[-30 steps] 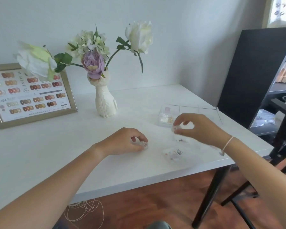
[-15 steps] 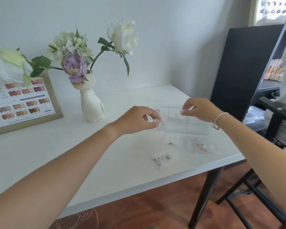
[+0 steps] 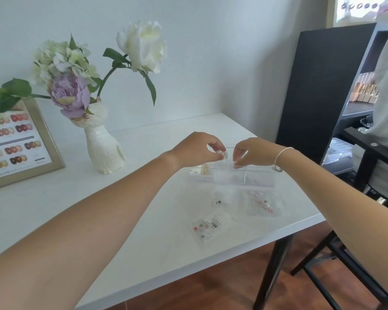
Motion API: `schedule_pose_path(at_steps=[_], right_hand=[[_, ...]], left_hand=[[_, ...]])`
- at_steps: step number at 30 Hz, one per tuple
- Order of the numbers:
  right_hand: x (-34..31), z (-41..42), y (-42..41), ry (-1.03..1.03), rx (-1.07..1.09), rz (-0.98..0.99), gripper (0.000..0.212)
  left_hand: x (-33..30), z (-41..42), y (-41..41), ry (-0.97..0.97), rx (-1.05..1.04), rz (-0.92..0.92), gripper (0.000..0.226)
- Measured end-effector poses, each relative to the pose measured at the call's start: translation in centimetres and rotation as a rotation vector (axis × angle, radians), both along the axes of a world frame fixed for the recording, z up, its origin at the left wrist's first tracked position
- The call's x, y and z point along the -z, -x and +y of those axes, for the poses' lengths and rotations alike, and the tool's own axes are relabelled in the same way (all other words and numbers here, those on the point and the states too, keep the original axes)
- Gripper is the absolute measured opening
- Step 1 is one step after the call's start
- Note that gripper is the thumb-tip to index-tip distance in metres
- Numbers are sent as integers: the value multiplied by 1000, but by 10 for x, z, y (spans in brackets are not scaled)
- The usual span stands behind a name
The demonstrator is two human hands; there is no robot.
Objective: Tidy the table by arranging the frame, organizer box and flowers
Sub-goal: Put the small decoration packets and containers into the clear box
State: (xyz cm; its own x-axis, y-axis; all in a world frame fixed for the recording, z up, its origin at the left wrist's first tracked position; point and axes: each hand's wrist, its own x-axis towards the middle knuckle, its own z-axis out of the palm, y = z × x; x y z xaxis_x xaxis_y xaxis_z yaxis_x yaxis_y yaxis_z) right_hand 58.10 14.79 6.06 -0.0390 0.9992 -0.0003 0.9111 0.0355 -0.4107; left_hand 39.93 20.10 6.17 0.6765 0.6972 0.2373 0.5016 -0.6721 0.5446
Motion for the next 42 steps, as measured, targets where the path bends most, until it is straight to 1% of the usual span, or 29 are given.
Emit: schedule_pose_path(at_steps=[6,9,14,21,25,30,33,35,38,40,42], right_hand=[[-1,-2,-5,-40,-7,-50,21],[-3,-6,-11,-111,-6,15,16],[-3,-16,-21,-224,2,129,7],[-5,-26,-22,-258,-11,145,11],[-5,-29,-21,-273,-25,147,9],[-3,-38,-20,-320,-21,161,6],[-3,-48,-20,-362,-16,170,5],[-3,-56,-22,-385,-10,175,4],[0,-70,-26,-397,15,201,9],[6,-78,-30,-359,33,203,9],[14,-85,-32,-279,34,181,9]], left_hand=[[5,7,-9,4,17,48,18],[4,8,-13,5,29,101,18],[-1,10,-23,-20,18,257,19],[-6,10,-33,-39,0,392,18],[-3,10,-36,-40,-1,406,19],[-1,9,-33,-57,-2,384,25],[-4,6,-28,-72,-5,331,26],[-6,2,-23,-89,-3,268,23],[-6,-9,-14,-107,3,145,15],[-3,-18,-5,-101,0,55,8],[3,-28,3,-90,-2,-4,8]])
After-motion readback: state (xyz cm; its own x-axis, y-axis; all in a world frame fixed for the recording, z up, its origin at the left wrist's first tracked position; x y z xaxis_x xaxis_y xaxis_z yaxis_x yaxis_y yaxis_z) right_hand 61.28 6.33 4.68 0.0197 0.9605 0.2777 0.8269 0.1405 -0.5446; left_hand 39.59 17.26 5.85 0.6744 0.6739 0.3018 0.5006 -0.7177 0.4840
